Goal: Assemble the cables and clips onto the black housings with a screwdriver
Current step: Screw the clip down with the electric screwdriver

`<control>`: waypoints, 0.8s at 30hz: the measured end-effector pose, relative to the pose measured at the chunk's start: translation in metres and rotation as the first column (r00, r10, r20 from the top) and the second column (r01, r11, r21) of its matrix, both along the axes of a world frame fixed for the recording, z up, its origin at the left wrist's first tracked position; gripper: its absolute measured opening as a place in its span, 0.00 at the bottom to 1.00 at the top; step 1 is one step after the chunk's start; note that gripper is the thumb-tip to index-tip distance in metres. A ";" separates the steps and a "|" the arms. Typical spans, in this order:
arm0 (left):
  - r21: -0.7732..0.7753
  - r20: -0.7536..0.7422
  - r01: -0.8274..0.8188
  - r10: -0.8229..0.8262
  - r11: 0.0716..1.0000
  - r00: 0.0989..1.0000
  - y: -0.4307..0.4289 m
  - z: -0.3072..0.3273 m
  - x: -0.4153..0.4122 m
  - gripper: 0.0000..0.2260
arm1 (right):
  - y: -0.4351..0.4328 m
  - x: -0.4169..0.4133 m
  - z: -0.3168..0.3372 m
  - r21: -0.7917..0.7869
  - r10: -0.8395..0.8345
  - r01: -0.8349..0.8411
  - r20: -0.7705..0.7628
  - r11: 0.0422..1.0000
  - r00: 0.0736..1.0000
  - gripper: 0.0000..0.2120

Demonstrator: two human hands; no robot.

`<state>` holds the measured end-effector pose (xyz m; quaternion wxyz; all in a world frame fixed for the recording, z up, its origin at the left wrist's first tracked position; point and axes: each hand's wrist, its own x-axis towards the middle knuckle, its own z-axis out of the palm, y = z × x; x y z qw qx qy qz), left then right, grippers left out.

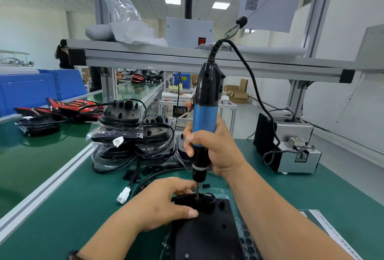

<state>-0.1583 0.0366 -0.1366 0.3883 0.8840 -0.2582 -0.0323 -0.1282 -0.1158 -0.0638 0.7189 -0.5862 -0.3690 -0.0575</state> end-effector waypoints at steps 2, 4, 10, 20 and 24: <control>-0.023 -0.008 -0.025 0.025 0.999 1.000 0.000 -0.001 0.001 0.21 | 0.000 0.001 -0.001 0.015 -0.001 0.002 -0.002 1.000 1.000 0.23; -0.028 0.002 -0.034 0.034 0.999 0.999 -0.002 -0.002 0.001 0.17 | -0.001 0.001 -0.001 0.019 -0.001 0.001 -0.003 1.000 1.000 0.21; -0.042 -0.048 -0.040 0.038 0.998 0.998 -0.002 -0.003 0.003 0.15 | 0.003 -0.002 0.000 -0.026 0.003 -0.002 0.022 1.000 1.000 0.20; -0.052 -0.086 -0.071 0.066 0.996 0.994 -0.003 -0.003 0.000 0.16 | 0.005 -0.003 -0.001 -0.017 0.036 -0.036 0.002 0.999 0.999 0.18; -0.052 -0.090 -0.073 0.068 0.996 0.994 -0.003 -0.002 -0.001 0.15 | 0.004 -0.003 -0.002 -0.012 0.032 -0.032 0.015 0.999 0.999 0.21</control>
